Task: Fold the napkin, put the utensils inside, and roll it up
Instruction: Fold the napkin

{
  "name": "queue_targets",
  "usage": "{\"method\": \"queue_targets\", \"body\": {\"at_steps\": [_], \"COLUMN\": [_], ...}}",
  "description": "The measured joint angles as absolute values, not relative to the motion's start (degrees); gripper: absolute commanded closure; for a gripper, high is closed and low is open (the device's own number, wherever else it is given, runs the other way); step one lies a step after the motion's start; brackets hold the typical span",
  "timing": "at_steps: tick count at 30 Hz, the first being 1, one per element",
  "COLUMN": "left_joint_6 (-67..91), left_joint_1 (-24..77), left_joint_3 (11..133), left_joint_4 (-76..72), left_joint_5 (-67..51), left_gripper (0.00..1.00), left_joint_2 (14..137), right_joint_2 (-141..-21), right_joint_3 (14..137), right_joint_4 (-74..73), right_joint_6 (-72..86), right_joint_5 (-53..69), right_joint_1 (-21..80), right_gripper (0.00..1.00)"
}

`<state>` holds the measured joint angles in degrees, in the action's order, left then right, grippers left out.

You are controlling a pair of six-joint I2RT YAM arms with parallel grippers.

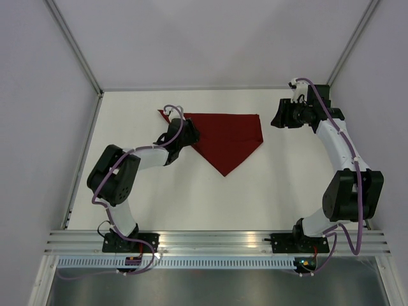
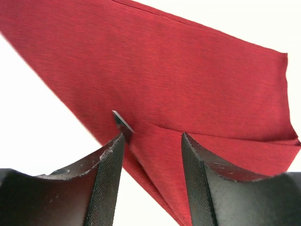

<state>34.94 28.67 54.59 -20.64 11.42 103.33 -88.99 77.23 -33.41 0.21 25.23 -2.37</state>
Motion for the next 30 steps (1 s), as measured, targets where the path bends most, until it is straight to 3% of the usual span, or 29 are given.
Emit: {"method": "queue_targets", "body": {"at_steps": [15, 19, 30], "left_joint_6": [37.82, 38.83, 42.19], "left_joint_1": [13.39, 9.47, 5.06], "left_joint_3": [61.63, 67.66, 78.59], "left_joint_4": [-10.17, -9.04, -7.38], "left_joint_5": [15.0, 11.68, -0.03], "left_gripper": [0.5, 0.53, 0.51], "left_joint_2": [102.0, 107.2, 122.78], "right_joint_2": [-89.06, -89.06, -89.6], "right_joint_3": [77.17, 77.17, 77.17], "right_joint_4": [-33.47, -33.47, -33.5], "right_joint_6": [0.21, 0.21, 0.12], "right_joint_5": [25.78, 25.93, 26.33], "right_joint_1": [-2.37, -2.37, -2.35], "right_gripper": [0.45, 0.45, 0.45]}}
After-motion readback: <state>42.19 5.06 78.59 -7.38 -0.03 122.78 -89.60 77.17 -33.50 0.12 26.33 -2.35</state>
